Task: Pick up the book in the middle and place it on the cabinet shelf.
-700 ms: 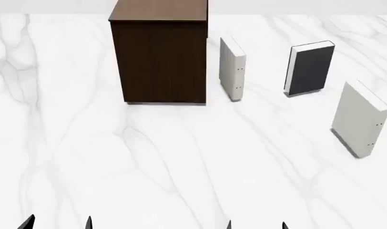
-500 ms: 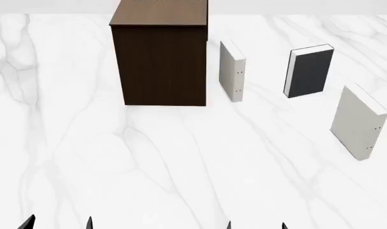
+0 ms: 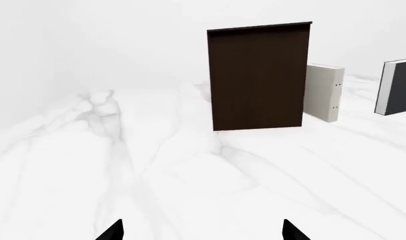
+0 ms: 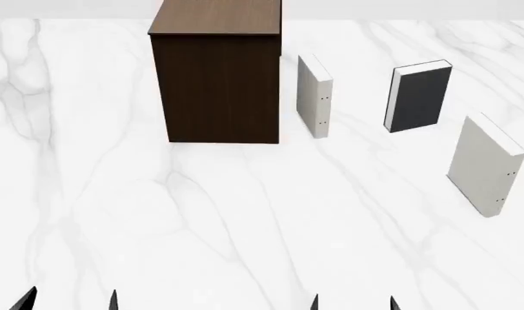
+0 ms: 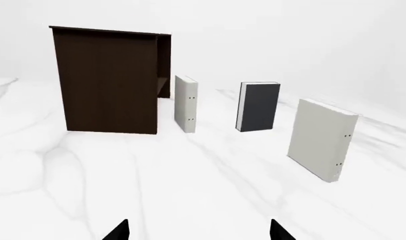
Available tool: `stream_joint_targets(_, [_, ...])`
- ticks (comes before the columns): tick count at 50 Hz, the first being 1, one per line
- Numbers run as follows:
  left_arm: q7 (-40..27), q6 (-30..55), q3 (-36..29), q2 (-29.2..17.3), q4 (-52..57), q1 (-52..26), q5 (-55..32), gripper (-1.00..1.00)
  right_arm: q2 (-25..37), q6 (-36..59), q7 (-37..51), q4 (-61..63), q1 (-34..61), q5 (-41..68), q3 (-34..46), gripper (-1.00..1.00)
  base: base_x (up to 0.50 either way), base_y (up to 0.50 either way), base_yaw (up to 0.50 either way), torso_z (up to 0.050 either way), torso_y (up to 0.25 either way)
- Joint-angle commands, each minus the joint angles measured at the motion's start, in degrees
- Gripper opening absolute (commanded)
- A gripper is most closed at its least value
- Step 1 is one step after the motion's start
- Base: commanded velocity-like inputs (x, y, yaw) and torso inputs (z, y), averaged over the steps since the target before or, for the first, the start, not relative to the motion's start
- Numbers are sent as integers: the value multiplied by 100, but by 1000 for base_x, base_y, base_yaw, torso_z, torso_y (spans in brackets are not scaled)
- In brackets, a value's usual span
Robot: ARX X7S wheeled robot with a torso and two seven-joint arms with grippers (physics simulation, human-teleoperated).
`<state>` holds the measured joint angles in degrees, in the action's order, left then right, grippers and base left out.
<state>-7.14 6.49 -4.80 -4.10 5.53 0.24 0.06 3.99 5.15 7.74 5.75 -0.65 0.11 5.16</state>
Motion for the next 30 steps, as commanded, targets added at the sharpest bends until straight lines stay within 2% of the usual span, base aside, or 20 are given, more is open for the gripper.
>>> stream_joint_targets(1, [-14, 592, 32, -13, 1401, 143, 24, 100, 8, 689, 0, 1464, -76, 41, -58, 100, 0, 0, 0, 0, 0])
stream_joint_targets(10, [-121, 1199, -37, -102, 2745, 235, 12, 100, 104, 1621, 88, 3079, -4, 52, 43, 100, 0, 0, 0, 0, 0])
stream_joint_targets(18, [-159, 1670, -82, -157, 3770, 289, -92, 100, 203, 2182, 179, 3883, 92, 36, 69, 100, 0, 0, 0, 0, 0])
stream_joint_targets(30, [-273, 1759, -151, -253, 4013, 297, -150, 100, 296, 2313, 313, 4012, 160, 48, 129, 100, 0, 0, 0, 0, 0])
